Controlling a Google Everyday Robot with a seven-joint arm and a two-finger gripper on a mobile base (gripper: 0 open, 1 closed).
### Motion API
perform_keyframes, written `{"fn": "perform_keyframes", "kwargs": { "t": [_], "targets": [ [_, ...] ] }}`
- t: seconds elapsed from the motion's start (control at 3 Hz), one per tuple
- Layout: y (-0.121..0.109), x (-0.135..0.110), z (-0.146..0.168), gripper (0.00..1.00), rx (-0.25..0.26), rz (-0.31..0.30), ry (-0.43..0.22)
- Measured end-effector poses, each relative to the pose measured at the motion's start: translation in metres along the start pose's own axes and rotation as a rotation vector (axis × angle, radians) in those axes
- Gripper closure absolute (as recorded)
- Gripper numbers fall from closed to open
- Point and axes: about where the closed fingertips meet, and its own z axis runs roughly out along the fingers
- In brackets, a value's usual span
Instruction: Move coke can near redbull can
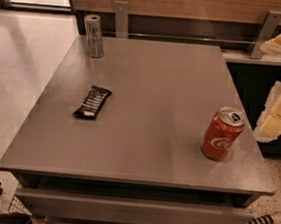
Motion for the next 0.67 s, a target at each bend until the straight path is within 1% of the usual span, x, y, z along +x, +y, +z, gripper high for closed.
{"fn": "perform_keyframes", "kwargs": {
  "t": [0.33, 0.67],
  "targets": [
    [0.001, 0.006, 0.0, 0.0, -0.003, 0.013, -0.11],
    [0.003, 0.018, 0.005, 0.0, -0.01, 0.037, -0.278]
  ]
}}
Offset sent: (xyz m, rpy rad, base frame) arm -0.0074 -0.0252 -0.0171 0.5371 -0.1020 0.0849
